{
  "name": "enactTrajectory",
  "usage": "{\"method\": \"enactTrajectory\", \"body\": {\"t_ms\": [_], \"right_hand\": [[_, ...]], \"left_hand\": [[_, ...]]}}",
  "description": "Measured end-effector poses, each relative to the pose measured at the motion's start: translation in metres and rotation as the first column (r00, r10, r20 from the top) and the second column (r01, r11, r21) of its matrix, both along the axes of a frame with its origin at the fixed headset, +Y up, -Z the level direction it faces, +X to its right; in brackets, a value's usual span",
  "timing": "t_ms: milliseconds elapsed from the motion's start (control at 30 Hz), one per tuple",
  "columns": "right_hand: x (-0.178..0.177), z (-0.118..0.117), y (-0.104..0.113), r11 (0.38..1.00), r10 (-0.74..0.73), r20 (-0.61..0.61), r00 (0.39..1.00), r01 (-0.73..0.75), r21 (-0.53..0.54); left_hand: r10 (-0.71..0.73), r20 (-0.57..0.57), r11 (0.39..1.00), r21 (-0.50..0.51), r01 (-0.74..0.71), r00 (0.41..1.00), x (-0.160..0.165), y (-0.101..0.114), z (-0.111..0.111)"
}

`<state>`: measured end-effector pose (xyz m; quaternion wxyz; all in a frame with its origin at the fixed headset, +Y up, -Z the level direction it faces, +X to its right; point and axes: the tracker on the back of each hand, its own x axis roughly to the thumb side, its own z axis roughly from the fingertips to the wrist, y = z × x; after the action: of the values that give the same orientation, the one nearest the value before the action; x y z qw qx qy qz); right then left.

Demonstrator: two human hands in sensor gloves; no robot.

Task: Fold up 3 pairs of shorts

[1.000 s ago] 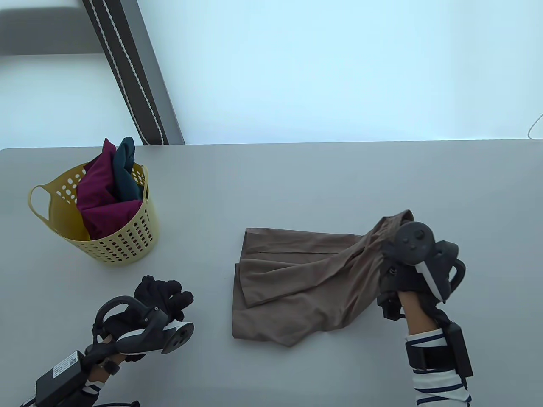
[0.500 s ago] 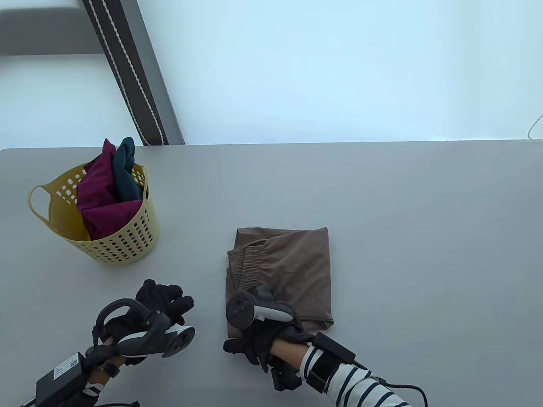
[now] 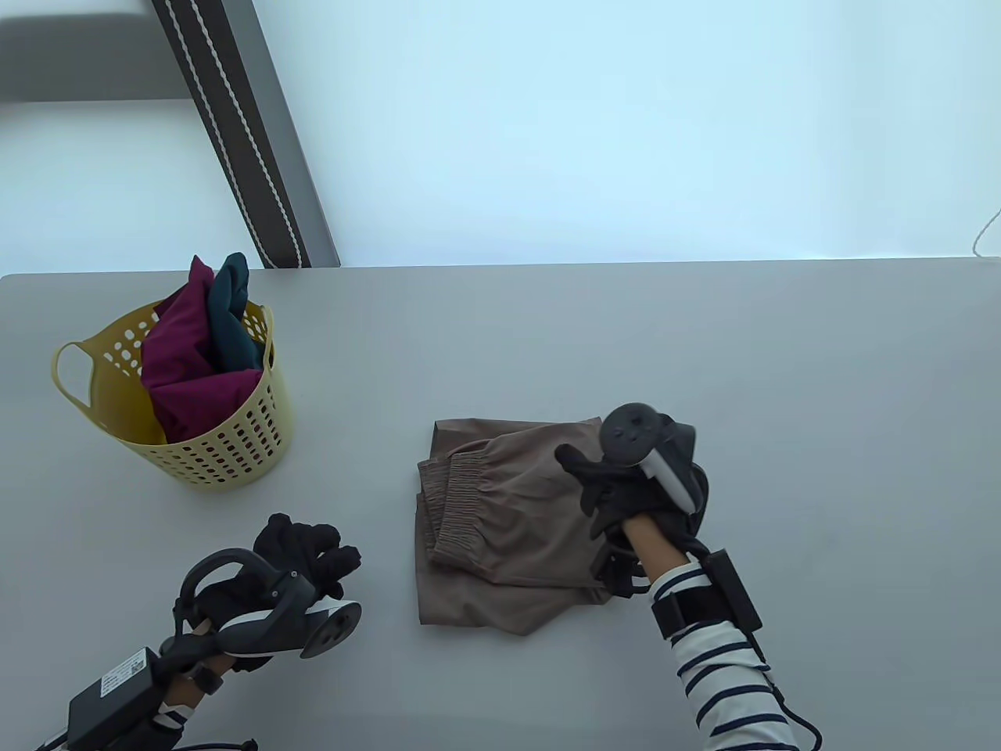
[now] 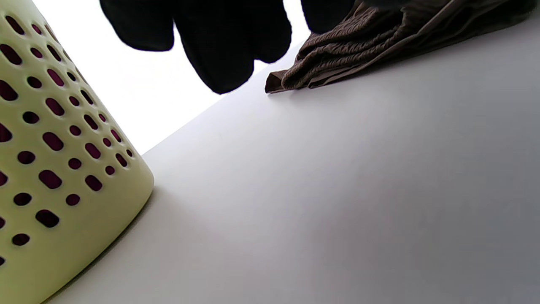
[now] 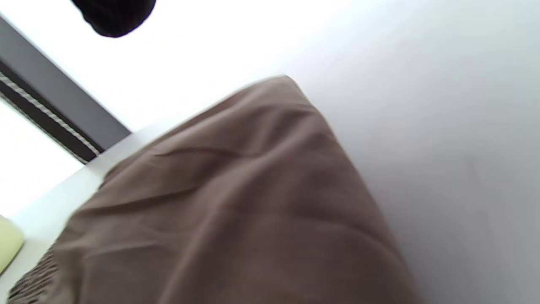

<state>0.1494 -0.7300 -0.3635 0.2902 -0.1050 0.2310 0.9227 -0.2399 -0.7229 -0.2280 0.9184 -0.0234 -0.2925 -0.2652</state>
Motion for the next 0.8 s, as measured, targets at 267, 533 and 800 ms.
{"method": "enactTrajectory", "body": {"t_ms": [267, 533, 800], "right_hand": [[-0.024, -0.004, -0.037, 0.992, 0.12, -0.046, 0.992, -0.121, -0.04], [-0.046, -0.002, -0.034, 0.98, 0.168, 0.023, 0.985, -0.17, 0.1], [-0.028, -0.004, 0.011, 0.946, -0.316, 0.081, 0.945, 0.308, 0.1]], "left_hand": [[-0.012, -0.02, 1.0, -0.02, 0.012, 1.0, -0.001, -0.006, -0.005], [-0.014, -0.037, 0.999, -0.042, 0.013, 0.999, -0.003, -0.008, -0.008], [-0.011, -0.027, 0.999, -0.045, 0.009, 1.0, -0.003, -0.008, -0.008]]}}
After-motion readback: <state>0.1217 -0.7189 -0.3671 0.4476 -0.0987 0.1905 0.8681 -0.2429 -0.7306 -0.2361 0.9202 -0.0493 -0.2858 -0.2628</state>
